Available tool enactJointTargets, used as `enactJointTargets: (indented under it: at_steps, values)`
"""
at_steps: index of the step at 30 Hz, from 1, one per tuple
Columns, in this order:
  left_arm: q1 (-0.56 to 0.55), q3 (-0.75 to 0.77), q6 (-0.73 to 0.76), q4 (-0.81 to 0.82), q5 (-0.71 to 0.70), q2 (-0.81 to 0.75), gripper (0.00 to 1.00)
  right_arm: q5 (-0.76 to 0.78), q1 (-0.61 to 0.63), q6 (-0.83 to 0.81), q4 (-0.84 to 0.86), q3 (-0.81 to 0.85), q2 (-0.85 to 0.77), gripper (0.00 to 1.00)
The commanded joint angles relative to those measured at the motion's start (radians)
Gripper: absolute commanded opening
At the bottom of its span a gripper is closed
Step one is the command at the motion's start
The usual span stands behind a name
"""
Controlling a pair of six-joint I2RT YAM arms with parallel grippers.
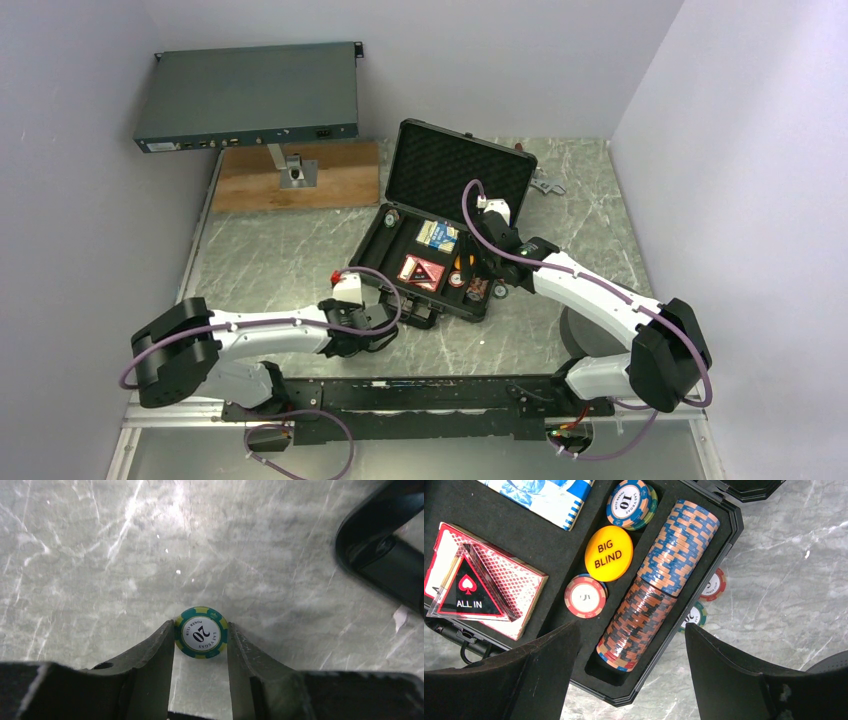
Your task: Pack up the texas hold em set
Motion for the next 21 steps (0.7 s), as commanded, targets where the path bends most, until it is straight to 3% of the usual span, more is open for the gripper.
enactJointTargets:
  at_steps: [1,21]
  values:
    - [-0.015,0.042,0.023,-0.123,0.085,0.013,0.32,0.001,-0.004,-0.008,0.023,0.007,-0.007,0.79]
    - [-0.012,0.26,0.094,-0.281,-0.031,0.021,0.34,-0.001,-0.004,-0.008,0.023,0.006,-0.012,0.79]
